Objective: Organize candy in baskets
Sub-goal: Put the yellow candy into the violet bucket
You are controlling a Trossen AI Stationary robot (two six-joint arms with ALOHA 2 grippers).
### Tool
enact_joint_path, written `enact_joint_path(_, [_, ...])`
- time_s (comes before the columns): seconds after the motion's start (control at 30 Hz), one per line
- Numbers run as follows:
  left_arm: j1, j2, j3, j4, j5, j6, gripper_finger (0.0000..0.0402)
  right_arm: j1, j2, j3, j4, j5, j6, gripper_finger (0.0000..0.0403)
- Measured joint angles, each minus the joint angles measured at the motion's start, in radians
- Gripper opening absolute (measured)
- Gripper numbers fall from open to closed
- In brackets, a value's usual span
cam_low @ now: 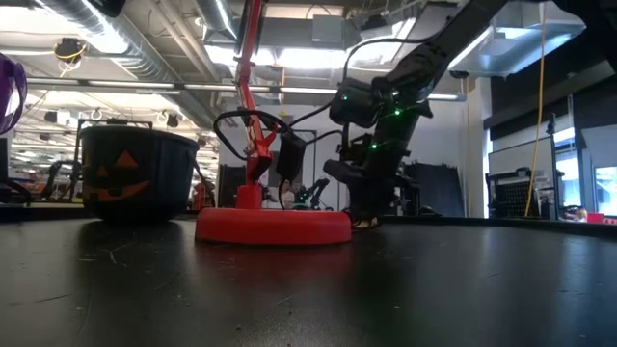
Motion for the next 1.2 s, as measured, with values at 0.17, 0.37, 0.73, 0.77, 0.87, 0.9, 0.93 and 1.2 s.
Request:
enact_joint_path(0.17, [0.0,0.0,0.0,0.001,-0.012,-0.005,0.0125,0.014,-0.055,-0.009,-0.014,-0.02,-0.029,0.0012])
enact_joint_path(0.37, [0.0,0.0,0.0,-0.001,-0.013,-0.04,0.0125,0.063,-0.203,-0.009,-0.058,-0.01,-0.047,0.0025])
enact_joint_path(0.73, [0.0,0.001,0.0,0.0,-0.036,-0.045,0.0125,0.368,-0.379,-0.009,0.024,0.047,0.002,0.0007])
enact_joint_path(0.77, [0.0,0.001,0.0,0.003,-0.04,-0.044,0.0125,0.4,-0.379,-0.009,0.064,0.033,0.001,0.0005])
enact_joint_path(0.87, [0.0,0.018,0.0,0.032,-0.074,-0.01,0.0125,0.488,-0.365,-0.008,0.225,-0.002,0.001,0.0006])
enact_joint_path(0.9, [0.0,0.03,0.0,0.051,-0.081,0.006,0.0125,0.513,-0.356,-0.008,0.281,-0.013,0.001,0.0007])
enact_joint_path(0.93, [0.0,0.047,0.0,0.073,-0.083,0.02,0.0127,0.536,-0.345,-0.008,0.329,-0.016,0.001,0.0007])
enact_joint_path(1.2, [0.018,0.24,0.0,0.294,-0.097,0.141,0.0176,0.611,-0.26,-0.008,0.649,-0.04,-0.016,0.0004])
